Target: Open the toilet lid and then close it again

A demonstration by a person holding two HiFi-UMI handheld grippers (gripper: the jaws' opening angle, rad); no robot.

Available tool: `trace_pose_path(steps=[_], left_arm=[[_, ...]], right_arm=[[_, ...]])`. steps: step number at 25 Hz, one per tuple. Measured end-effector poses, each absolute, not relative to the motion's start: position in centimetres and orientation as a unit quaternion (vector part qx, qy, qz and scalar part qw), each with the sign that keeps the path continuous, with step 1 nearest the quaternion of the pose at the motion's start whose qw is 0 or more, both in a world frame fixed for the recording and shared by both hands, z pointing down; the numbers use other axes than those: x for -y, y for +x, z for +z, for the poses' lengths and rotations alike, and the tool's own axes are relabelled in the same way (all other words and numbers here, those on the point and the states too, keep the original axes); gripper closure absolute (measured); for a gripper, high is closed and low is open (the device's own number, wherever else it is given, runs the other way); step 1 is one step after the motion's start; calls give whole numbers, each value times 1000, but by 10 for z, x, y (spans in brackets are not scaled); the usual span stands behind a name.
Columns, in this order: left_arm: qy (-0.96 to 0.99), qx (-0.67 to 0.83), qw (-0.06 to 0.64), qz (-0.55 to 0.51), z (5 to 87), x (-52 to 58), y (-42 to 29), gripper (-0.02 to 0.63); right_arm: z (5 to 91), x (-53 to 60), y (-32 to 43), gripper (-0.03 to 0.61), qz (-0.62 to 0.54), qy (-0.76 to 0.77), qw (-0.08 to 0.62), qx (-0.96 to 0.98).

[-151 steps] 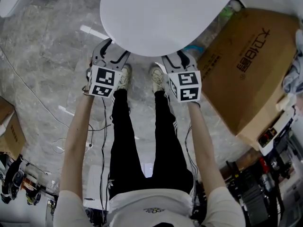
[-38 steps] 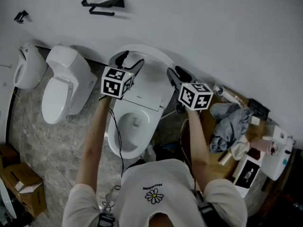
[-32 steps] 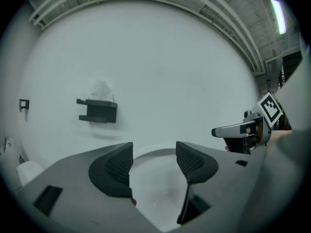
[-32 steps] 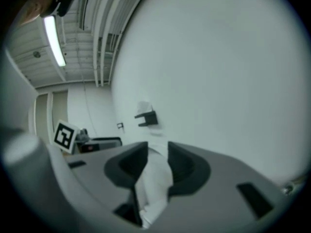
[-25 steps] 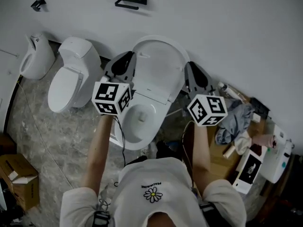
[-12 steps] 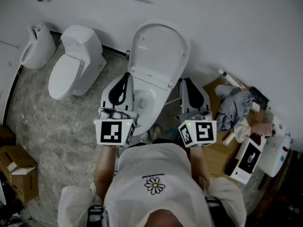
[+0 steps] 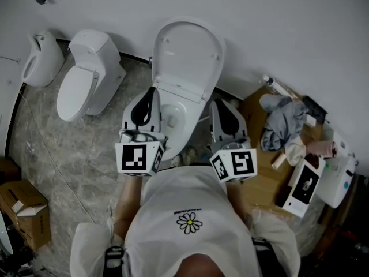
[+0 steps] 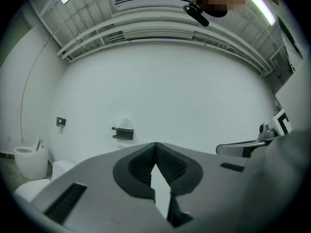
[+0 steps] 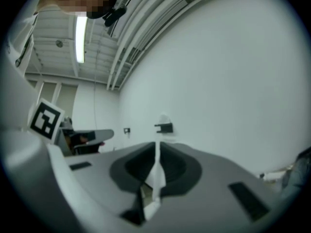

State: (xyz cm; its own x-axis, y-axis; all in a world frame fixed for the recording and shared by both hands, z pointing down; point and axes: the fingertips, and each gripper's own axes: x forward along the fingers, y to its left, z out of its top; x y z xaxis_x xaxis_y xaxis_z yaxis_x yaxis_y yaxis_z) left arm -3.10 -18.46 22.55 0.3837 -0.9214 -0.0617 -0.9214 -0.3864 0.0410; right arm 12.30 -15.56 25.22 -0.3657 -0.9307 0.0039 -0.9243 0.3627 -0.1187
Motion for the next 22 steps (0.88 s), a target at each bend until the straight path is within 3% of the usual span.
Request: trace_pose_path(steps=[22], left_arm=[[-845,-535,16,1,235,281,-22,591]], right_arm=[[260,243,137,529,-49,-563,14,-825]])
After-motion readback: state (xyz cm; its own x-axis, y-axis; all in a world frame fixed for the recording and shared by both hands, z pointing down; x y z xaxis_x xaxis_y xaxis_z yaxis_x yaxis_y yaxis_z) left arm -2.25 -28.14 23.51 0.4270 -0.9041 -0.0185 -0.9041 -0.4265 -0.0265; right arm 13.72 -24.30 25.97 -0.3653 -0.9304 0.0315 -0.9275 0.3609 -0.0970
